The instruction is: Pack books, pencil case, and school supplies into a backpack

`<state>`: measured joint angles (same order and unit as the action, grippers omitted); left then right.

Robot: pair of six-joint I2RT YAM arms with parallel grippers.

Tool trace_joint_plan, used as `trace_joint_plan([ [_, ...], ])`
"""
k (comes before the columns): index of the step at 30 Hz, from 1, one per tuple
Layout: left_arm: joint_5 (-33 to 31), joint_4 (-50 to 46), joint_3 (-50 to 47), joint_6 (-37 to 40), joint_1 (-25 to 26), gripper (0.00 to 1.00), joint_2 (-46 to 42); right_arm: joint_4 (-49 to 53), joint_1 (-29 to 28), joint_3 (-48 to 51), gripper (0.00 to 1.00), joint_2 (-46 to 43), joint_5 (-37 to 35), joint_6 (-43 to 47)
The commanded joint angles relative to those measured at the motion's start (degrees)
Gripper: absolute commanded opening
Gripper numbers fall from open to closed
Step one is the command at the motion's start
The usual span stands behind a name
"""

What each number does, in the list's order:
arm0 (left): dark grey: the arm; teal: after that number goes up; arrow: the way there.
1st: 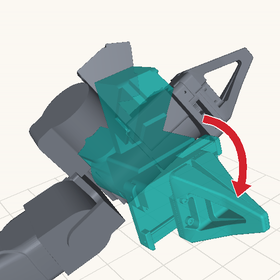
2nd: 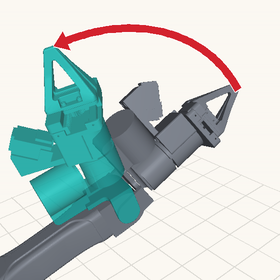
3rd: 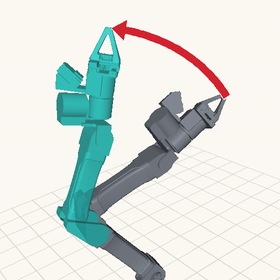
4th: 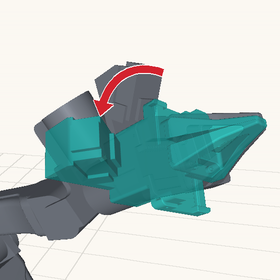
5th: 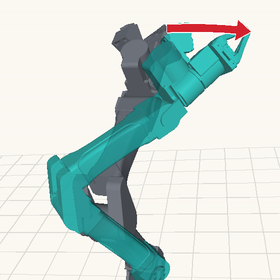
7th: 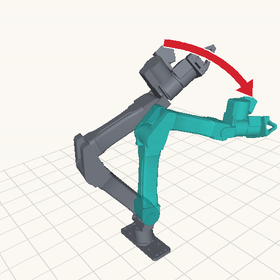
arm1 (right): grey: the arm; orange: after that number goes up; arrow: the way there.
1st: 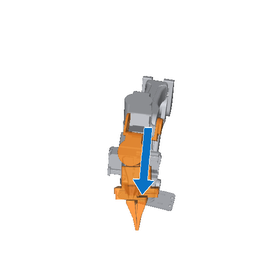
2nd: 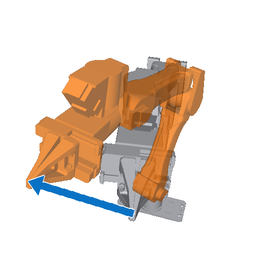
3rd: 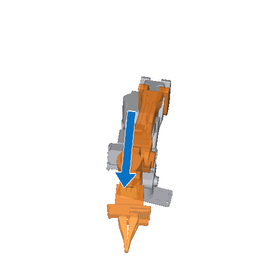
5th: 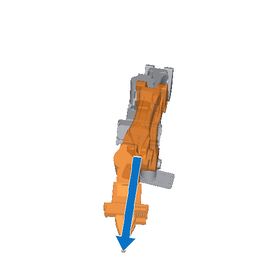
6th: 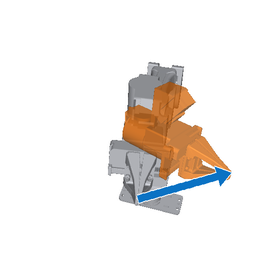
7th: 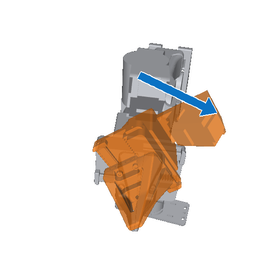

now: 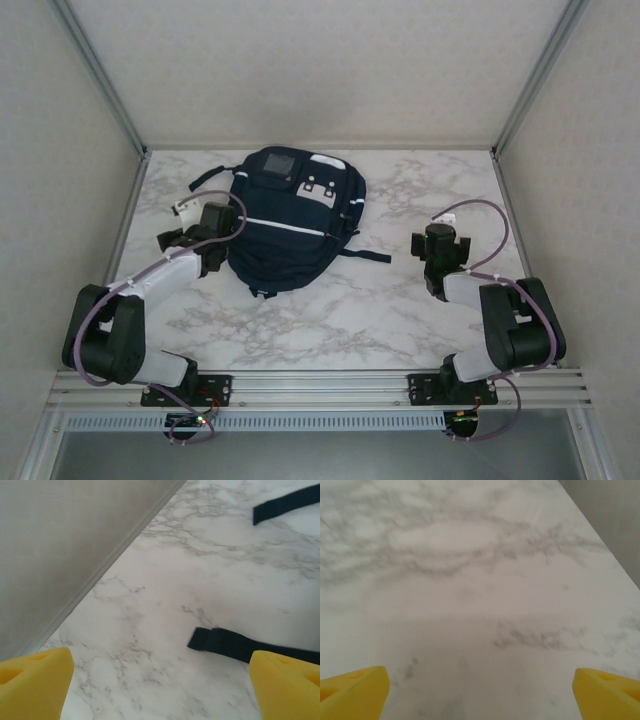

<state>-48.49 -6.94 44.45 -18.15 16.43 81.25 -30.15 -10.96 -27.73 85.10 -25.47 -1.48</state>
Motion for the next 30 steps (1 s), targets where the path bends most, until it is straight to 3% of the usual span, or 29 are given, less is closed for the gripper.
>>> trace_joint_plan([
  [1,4.43,18.68,-5.11,7.62,-3.32,0.9,-1.09,-11.74,3.22,1.5,0.93,1.21,9.74,1.09],
  [5,12.67,28.53,-10.24,9.62,-7.66,0.9,0.74,-21.93,6.84,7.17,0.99,3.54,16.04,-1.07],
  [10,24.72,37.34,-14.59,12.92,-11.33,0.89,1.29,-18.33,6.9,5.98,0.99,2.83,15.61,-1.42],
  [13,30.38,36.78,-13.93,12.8,-13.37,0.88,1.71,-18.86,6.62,6.0,0.99,3.1,14.93,-1.25],
  [15,32.74,46.21,-17.14,12.45,-15.36,0.91,3.95,-18.83,6.5,6.01,0.99,3.05,14.79,-1.16],
  [16,32.15,41.02,-15.74,12.23,-14.93,0.91,3.01,-18.5,6.5,5.89,0.99,2.97,14.9,-1.18],
  [21,32.28,49.72,-19.17,14.41,-13.51,0.92,4.48,-18.6,6.53,5.93,0.99,3.05,14.84,-1.16],
  [26,32.58,50.37,-19.66,14.33,-13.48,0.93,4.44,-18.56,6.48,5.93,0.99,3.05,14.88,-1.16],
  [28,32.49,50.31,-19.63,14.38,-13.43,0.99,4.44,-18.54,6.46,5.95,0.99,3.05,14.91,-1.15],
  [30,32.41,50.28,-19.66,14.44,-13.35,1.0,4.44,-18.54,6.47,5.85,0.99,3.05,14.88,-1.15],
])
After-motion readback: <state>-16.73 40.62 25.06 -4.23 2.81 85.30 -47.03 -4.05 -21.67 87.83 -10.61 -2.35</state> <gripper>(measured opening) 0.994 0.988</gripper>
